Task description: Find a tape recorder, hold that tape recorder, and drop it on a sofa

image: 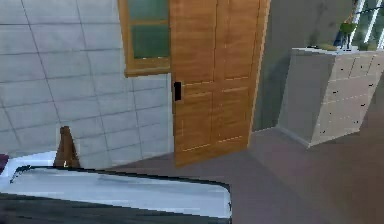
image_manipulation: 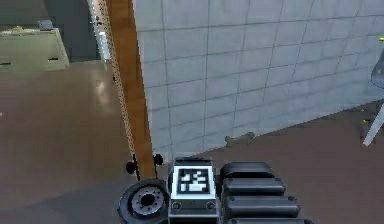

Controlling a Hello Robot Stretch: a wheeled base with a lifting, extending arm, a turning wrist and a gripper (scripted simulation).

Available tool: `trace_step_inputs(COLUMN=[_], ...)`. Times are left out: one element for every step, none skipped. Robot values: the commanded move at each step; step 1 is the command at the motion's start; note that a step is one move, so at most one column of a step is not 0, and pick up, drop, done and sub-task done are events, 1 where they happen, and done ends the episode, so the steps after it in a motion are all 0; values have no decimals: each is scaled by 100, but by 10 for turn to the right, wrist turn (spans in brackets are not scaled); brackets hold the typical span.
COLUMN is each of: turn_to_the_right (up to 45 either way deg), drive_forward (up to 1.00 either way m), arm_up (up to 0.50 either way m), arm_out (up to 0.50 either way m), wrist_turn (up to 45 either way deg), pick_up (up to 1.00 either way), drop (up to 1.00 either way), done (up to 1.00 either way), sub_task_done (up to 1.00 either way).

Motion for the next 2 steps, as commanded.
trace_step_inputs(turn_to_the_right=[360, 0], drive_forward=[0, 35], arm_up=[0, 0], arm_out=[0, 0], wrist_turn=[0, 0], pick_up=[0, 0], drop=[0, 0], done=[0, 0], sub_task_done=[0, 0])
